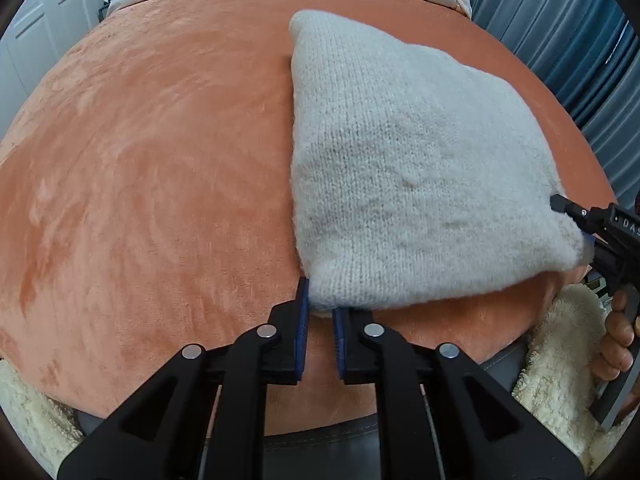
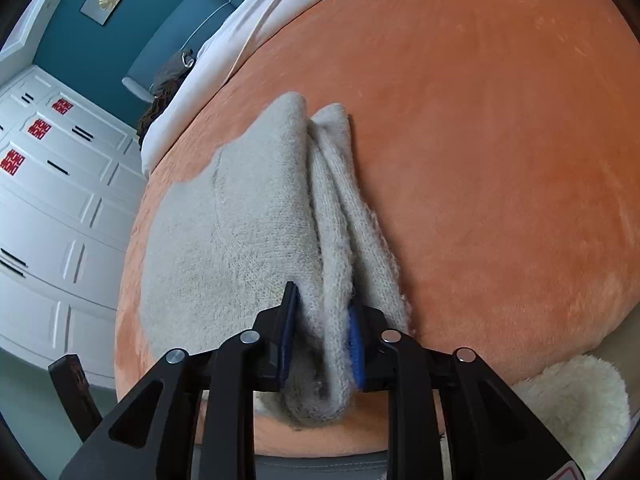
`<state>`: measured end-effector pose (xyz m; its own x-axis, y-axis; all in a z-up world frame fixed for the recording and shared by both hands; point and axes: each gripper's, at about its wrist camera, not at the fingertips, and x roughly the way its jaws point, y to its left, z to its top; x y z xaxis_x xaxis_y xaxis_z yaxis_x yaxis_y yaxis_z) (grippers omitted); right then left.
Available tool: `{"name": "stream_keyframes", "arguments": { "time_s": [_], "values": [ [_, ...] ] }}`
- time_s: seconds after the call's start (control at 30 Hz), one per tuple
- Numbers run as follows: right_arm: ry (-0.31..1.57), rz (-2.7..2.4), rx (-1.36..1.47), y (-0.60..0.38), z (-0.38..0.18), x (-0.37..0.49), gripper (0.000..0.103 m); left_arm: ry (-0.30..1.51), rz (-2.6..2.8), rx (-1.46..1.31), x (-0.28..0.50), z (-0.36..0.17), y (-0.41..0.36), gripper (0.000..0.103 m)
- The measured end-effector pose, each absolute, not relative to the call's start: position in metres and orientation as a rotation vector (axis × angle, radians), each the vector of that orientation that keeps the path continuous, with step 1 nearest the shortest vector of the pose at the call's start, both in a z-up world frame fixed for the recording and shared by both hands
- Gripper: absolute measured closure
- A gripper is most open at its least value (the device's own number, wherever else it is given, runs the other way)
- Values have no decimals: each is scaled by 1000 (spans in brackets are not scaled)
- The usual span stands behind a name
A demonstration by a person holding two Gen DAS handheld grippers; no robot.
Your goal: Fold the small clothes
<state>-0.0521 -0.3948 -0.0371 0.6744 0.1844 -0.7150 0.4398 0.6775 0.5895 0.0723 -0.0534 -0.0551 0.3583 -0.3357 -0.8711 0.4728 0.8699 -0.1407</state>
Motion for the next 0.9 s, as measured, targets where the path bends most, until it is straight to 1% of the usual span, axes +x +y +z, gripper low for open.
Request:
{"name": "stream_keyframes", "arguments": {
  "time_s": [0.07,0.13,0.17,0.2,0.27,0.33,0.37,0.4,0.47,0.5,0.53,0.57,0.6,0.63,0.73,0.77,0.8,0.9],
  "values": [
    [834,-179,785,-396,-24,-53,72,1064,-547,109,68,-43,-47,89],
    [807,-246,729,-398,-7,-61,70,1043,-565,89,62,-27,-40,86],
    [782,-267,703,-399,4,-64,67,1025,-572,79,58,-16,-37,83],
    [765,-275,686,-399,14,-67,60,1000,-583,60,54,-7,-34,75],
    [748,-244,665,-401,24,-66,54,946,-600,27,49,14,-35,62],
    [748,-197,670,-402,31,-49,51,903,-633,5,50,32,-45,58],
    [759,-178,673,-403,31,-38,45,893,-648,2,52,37,-52,54],
    [775,-173,664,-403,28,-27,43,886,-650,3,56,39,-60,52],
    [839,-169,643,-400,14,2,41,897,-638,13,66,34,-77,52],
    [874,-176,640,-400,4,13,42,909,-629,13,70,28,-83,52],
    [913,-164,637,-399,-6,25,47,934,-616,12,77,21,-88,52],
    [936,-158,622,-396,-11,32,75,970,-606,8,83,12,-93,53],
    [958,-160,591,-395,-9,39,88,996,-605,3,88,8,-95,53],
    [934,-146,585,-397,1,41,88,1016,-593,2,90,3,-96,53],
    [760,-105,577,-408,48,25,91,1013,-589,26,87,-2,-101,53],
    [721,-102,580,-413,54,20,92,1006,-597,47,85,-4,-104,53],
    [720,-106,582,-417,50,21,92,1001,-596,62,83,-7,-107,53],
    [992,-177,542,-425,-26,44,92,1011,-581,109,82,-18,-118,53]
  ]
}}
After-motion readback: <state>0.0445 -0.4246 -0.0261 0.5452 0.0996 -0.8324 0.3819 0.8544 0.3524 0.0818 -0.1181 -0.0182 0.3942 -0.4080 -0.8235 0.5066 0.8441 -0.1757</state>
